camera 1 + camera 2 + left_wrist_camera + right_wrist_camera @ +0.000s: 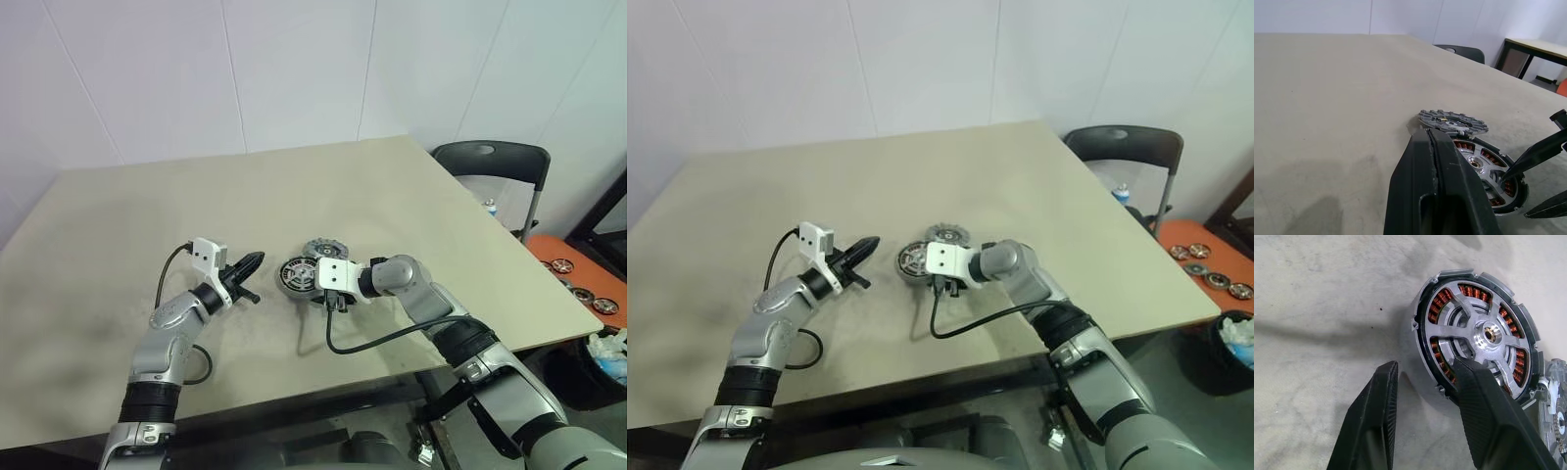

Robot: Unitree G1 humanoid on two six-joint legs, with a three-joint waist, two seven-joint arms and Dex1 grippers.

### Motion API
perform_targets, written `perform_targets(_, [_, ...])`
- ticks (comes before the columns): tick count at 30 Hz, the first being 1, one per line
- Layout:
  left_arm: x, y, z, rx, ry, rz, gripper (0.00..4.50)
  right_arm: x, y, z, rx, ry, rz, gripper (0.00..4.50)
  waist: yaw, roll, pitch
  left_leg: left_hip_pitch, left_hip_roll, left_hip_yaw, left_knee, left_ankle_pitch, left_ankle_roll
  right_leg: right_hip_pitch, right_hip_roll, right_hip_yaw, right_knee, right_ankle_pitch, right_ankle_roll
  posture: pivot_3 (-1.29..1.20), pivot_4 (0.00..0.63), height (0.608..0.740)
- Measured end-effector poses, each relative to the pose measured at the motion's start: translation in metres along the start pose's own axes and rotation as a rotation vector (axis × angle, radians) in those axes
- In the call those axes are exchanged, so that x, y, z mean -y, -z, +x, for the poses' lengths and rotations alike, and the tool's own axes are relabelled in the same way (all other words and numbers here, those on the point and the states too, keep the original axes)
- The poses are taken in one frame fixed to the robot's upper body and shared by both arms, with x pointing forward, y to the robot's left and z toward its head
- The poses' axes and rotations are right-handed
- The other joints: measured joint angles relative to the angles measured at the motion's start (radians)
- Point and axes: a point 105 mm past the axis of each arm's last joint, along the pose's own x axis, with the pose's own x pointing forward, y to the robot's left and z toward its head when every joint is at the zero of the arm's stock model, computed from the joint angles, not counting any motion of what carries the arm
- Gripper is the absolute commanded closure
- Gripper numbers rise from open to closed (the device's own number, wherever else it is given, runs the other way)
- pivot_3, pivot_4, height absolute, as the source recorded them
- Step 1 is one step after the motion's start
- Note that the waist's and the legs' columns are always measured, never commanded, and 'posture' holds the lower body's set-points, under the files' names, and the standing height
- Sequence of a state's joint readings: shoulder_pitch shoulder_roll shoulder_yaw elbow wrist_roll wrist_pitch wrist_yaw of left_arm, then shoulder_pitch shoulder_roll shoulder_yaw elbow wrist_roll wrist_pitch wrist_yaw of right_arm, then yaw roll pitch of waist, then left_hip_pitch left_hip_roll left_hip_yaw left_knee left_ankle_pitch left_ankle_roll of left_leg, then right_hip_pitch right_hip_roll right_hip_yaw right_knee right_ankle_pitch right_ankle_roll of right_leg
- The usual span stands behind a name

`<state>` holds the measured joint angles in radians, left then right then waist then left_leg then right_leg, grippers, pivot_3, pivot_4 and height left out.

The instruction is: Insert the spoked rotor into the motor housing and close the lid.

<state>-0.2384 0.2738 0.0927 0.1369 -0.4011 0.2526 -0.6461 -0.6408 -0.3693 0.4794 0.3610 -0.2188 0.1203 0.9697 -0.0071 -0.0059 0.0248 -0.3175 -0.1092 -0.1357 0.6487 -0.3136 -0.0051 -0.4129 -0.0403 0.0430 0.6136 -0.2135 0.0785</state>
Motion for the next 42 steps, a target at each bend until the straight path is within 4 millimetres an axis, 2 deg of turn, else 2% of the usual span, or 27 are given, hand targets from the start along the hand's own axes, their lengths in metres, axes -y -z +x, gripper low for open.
perform_targets(4, [0.001, 0.0, 0.0, 0.001, 0.001, -0.001, 4.5, -0.002, -0.003, 0.002, 0.009, -0.008, -0.001, 4.43, -0.001, 0.0, 0.0, 0.0, 0.0, 0.0, 0.0, 0.0, 0.0, 0.0, 0.0, 0.0, 0.0, 0.0, 0.0, 0.0, 0.0, 0.74])
perform_targets(16, [-0.001, 0.0, 0.0, 0.0, -0.009, 0.0, 4.5, -0.007, -0.007, 0.0, 0.042, -0.043, 0.045, 4.45, -0.001, 0.0, 0.0, -0.007, 0.0, 0.0, -0.001, 0.0, 0.0, -0.008, 0.0, 0.0, 0.0, 0.0, 0.0, 0.0, 0.0, 0.74])
perform_targets(25, [-0.001, 0.001, 0.0, -0.009, -0.017, 0.013, 4.5, -0.02, -0.035, -0.007, 0.152, -0.149, 0.153, 4.45, 0.0, 0.0, 0.0, -0.015, 0.0, 0.0, 0.0, 0.0, 0.0, -0.016, 0.0, 0.0, 0.0, 0.0, 0.0, 0.0, 0.0, 0.74])
perform_targets(28, [-0.001, 0.001, 0.0, -0.01, -0.017, 0.014, 4.5, -0.023, -0.037, -0.002, 0.161, -0.163, 0.204, 4.45, 0.001, 0.0, 0.0, -0.015, 0.0, 0.0, 0.0, 0.0, 0.0, -0.016, 0.0, 0.0, 0.0, 0.0, 0.0, 0.0, 0.0, 0.74])
perform_targets(30, [-0.001, 0.001, 0.0, -0.01, -0.017, 0.015, 4.5, -0.023, -0.035, 0.003, 0.158, -0.152, 0.244, 3.72, 0.001, 0.0, 0.0, -0.015, 0.0, 0.0, 0.0, 0.0, 0.0, -0.016, 0.0, 0.0, 0.001, 0.0, 0.0, 0.0, 0.0, 0.74])
perform_targets(33, [-0.001, 0.002, 0.0, -0.011, -0.016, 0.016, 4.5, -0.019, -0.038, 0.008, 0.176, -0.113, 0.271, 2.89, 0.001, 0.0, 0.0, -0.015, 0.0, 0.0, 0.0, 0.0, 0.0, -0.016, 0.0, 0.0, 0.001, 0.0, 0.0, 0.0, 0.0, 0.74])
perform_targets(38, [-0.003, 0.001, -0.001, -0.016, -0.014, 0.025, 4.5, -0.005, -0.035, 0.003, 0.215, -0.05, 0.373, 2.89, 0.0, 0.0, 0.0, -0.015, -0.001, 0.0, 0.001, 0.0, 0.0, -0.016, -0.001, 0.0, 0.001, 0.001, 0.0, 0.0, 0.0, 0.74])
perform_targets(42, [0.004, -0.001, -0.007, -0.03, 0.054, 0.056, 4.5, 0.015, -0.032, -0.014, 0.325, -0.007, 0.645, 2.89, -0.001, 0.0, 0.0, -0.016, -0.001, 0.0, 0.001, 0.0, 0.0, -0.016, -0.001, 0.0, 0.001, 0.001, -0.001, 0.0, 0.0, 0.74])
